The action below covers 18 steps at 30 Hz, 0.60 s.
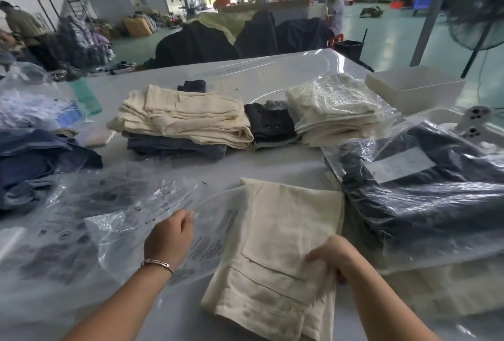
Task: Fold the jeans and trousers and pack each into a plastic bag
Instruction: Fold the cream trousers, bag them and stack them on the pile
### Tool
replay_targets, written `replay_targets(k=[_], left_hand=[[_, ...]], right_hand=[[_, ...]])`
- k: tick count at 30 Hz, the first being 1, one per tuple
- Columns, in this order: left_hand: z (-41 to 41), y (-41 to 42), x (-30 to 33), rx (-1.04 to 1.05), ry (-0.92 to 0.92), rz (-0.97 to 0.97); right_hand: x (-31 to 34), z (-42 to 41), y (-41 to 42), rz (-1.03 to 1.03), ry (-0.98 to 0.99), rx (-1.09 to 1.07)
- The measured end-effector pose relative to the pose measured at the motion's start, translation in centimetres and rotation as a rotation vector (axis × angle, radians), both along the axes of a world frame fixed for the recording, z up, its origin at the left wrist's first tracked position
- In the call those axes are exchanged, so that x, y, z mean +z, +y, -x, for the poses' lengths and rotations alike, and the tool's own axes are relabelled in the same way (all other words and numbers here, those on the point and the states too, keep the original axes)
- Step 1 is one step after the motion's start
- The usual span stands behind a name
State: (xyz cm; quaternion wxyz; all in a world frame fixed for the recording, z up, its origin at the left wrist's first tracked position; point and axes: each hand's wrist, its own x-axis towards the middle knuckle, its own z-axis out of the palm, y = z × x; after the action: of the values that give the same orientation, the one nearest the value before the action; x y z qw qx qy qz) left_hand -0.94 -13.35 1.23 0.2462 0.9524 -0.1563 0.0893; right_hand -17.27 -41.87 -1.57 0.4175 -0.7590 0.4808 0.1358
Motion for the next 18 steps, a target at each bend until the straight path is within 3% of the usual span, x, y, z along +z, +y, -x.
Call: replay_targets(k=[4, 8, 11, 13, 16, 18], left_hand=[[-0.8, -0.2, 0.2, -0.004, -0.011, 0.021], [-1.8, -0.4, 0.4, 0.042, -0.037, 0.066], [-2.8, 0.2, 0.9, 0.098, -0.026, 0.098], [-3.6, 1.2, 1.6, 0.155, -0.016, 0.15], [-5.0, 2.8, 2.5, 0.228, -0.022, 0.2], [-5.2, 3.5, 2.9, 0.24, -0.042, 0.202]], right_hand=[[-0.5, 0.5, 2.0, -0.013, -0.036, -0.098], [-2.3, 1.1, 5.4, 0.069, -0.321, -0.154], [-2.0, 1.0, 4.0, -0.024, -0.386, -0.006], [-0.9, 1.0, 1.7, -0.014, -0.317, 0.138], [1.2, 0.7, -0.1, 0.304, -0.098, 0.29], [1.8, -0.1, 0.4, 0.567, -0.08, 0.33]])
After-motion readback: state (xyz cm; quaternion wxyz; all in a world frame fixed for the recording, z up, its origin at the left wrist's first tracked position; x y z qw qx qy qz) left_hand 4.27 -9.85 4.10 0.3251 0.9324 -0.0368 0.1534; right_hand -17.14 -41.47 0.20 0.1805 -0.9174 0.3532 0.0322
